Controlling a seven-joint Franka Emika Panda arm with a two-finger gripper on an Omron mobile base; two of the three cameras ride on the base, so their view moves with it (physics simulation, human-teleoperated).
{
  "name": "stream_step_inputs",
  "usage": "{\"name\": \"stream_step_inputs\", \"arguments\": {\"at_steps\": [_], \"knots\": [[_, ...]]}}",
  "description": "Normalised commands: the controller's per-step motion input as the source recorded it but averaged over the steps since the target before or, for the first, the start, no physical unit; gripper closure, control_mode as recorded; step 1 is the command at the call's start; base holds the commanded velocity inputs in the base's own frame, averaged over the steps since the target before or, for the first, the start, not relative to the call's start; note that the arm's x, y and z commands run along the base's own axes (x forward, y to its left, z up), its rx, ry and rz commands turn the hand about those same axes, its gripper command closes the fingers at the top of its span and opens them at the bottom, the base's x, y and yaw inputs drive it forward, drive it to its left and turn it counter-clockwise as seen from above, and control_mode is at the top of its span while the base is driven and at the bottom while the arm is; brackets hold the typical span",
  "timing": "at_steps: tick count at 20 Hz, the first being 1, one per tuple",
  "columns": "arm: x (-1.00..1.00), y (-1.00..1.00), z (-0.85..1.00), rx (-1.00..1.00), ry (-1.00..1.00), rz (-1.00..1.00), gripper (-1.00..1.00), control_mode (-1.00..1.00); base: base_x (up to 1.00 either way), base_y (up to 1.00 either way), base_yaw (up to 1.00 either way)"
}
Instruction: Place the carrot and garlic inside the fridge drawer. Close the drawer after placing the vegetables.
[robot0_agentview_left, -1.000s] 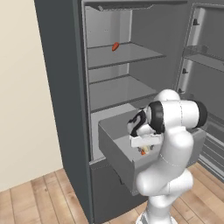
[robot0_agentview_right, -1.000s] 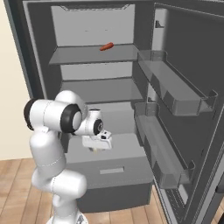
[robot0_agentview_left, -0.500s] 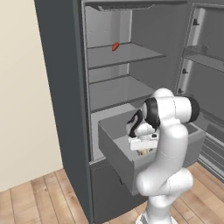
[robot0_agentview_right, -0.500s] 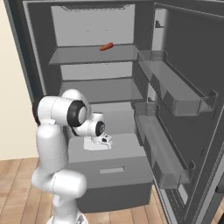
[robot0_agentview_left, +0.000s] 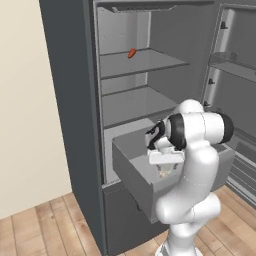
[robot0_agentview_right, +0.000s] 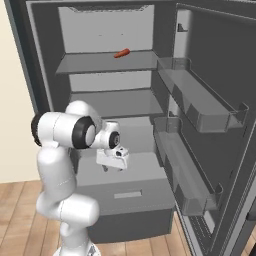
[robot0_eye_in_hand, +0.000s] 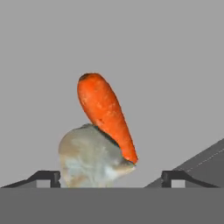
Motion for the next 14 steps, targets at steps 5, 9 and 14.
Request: {"name": "stream_step_inputs", "arguments": {"at_steps": [5, 9, 14], "knots": [[0.0, 0.0, 1.0, -0.12, -0.18, -0.15, -1.0, -1.0, 0.0, 0.0, 0.0], [-0.09, -0.02, 0.9, -0.09, -0.11, -0.3, -1.0, -1.0, 0.0, 0.0, 0.0], [-0.41, -0.23, 0.67, -0.04, -0.12, -0.42, -1.0, -1.0, 0.0, 0.0, 0.0]]}}
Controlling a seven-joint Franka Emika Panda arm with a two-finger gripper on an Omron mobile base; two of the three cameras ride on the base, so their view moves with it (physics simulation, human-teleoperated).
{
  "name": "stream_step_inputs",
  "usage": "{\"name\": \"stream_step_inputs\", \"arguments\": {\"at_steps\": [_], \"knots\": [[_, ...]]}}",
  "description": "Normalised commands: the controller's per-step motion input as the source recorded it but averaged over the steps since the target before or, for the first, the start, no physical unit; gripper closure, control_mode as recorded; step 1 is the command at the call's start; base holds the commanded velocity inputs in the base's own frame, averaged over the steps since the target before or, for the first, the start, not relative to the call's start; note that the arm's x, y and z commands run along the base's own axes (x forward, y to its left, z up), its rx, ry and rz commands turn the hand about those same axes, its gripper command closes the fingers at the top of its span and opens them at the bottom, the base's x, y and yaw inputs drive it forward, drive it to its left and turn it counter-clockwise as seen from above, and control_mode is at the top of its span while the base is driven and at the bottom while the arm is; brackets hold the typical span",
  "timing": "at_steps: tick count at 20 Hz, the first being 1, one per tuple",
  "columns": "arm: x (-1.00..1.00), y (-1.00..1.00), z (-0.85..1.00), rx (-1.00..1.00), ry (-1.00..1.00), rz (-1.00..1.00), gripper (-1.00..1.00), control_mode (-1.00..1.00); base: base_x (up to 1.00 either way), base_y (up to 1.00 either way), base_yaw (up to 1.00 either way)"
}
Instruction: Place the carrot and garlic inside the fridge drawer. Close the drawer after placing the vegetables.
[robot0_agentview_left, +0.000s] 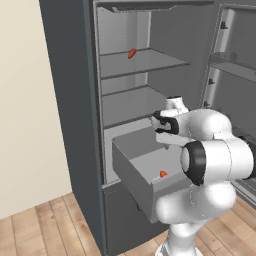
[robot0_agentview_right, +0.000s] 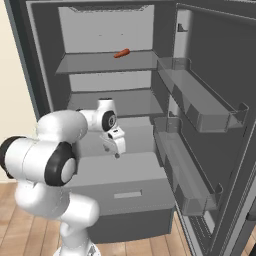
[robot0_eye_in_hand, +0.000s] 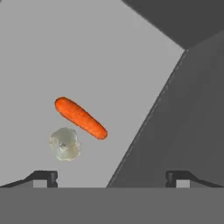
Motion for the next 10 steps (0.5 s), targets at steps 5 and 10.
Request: {"name": "stream_step_inputs", "arguments": {"at_steps": [5, 10], "knots": [[-0.66, -0.49, 0.47, 0.0, -0.11, -0.36, -1.0, -1.0, 0.0, 0.0, 0.0], [-1.0, -0.49, 0.1, 0.0, -0.2, -0.35, -1.0, -1.0, 0.0, 0.0, 0.0]]}}
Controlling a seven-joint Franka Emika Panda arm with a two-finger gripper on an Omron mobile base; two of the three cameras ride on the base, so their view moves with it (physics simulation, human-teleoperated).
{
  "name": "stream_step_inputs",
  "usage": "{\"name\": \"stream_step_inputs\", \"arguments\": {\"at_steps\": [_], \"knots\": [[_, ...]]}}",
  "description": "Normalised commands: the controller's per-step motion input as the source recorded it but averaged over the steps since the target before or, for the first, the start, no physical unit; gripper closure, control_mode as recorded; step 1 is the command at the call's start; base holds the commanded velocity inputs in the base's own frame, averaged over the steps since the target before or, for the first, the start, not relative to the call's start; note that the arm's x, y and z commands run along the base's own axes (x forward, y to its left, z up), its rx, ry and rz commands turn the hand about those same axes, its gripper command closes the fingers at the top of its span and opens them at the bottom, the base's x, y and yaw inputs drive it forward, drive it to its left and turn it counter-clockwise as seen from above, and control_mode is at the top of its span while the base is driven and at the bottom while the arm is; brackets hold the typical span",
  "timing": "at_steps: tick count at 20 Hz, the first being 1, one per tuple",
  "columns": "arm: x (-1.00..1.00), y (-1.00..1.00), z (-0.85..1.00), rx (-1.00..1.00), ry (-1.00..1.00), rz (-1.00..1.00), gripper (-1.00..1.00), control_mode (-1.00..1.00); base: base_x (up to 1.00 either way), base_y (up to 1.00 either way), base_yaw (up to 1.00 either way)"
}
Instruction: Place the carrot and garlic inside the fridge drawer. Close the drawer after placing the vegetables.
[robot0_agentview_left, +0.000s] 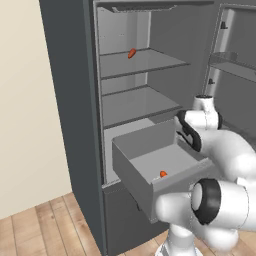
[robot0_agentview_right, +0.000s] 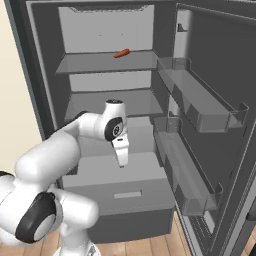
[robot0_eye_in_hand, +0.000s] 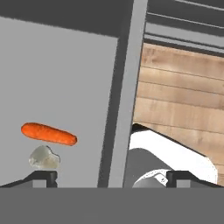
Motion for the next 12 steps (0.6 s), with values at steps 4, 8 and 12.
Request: {"name": "stream_step_inputs", "arguments": {"at_steps": [4, 8, 12], "knots": [[-1.0, -0.39, 0.06, 0.0, -0.23, -0.25, -1.0, -1.0, 0.0, 0.0, 0.0], [-0.91, -0.17, -0.03, 0.0, -0.17, -0.2, -1.0, -1.0, 0.0, 0.0, 0.0], [-0.29, -0.07, -0.28, 0.0, -0.03, -0.14, -1.0, -1.0, 0.0, 0.0, 0.0]]}}
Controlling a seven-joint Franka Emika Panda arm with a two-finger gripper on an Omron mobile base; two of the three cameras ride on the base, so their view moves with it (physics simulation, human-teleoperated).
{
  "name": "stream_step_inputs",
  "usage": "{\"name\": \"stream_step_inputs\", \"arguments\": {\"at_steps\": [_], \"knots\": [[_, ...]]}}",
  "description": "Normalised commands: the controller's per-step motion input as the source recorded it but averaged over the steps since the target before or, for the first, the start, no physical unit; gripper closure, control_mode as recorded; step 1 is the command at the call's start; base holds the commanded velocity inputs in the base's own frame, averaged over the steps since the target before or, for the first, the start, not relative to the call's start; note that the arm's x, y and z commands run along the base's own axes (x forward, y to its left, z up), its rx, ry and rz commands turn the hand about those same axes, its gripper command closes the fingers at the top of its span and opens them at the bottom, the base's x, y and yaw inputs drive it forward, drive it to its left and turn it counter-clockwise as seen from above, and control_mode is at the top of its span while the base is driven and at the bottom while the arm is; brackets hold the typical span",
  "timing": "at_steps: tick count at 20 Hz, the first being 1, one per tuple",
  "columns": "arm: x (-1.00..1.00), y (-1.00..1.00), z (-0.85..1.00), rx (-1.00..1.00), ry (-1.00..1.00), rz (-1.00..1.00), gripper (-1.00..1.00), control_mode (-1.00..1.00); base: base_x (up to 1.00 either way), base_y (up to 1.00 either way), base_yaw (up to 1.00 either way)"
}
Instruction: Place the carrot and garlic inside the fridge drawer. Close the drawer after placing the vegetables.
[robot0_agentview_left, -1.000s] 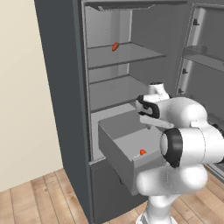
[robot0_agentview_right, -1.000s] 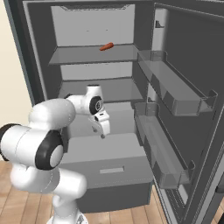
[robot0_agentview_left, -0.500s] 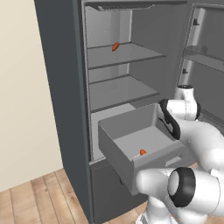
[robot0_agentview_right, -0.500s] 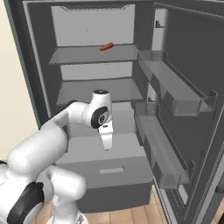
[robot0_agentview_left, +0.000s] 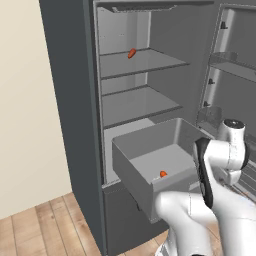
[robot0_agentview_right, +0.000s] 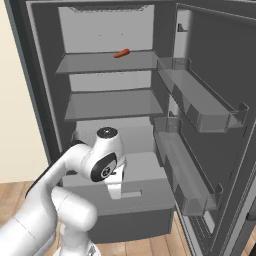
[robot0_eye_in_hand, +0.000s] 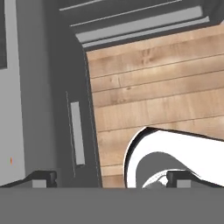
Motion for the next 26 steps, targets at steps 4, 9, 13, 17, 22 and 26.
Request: {"name": "stream_step_inputs", "arguments": {"at_steps": [4, 9, 13, 17, 22, 26], "knots": [[0.18, 0.0, -0.6, 0.0, 0.02, -0.03, -1.0, -1.0, 0.0, 0.0, 0.0], [0.36, 0.0, -0.51, 0.0, 0.0, 0.0, -1.0, -1.0, 0.0, 0.0, 0.0], [0.79, 0.0, -0.24, 0.0, 0.04, 0.03, -1.0, -1.0, 0.0, 0.0, 0.0], [0.92, 0.0, -0.14, 0.0, 0.04, 0.04, -1.0, -1.0, 0.0, 0.0, 0.0], [0.85, 0.0, -0.2, 0.0, 0.04, 0.04, -1.0, -1.0, 0.0, 0.0, 0.0], [0.81, 0.05, -0.04, 0.0, 0.01, 0.02, -1.0, -1.0, 0.0, 0.0, 0.0]]}}
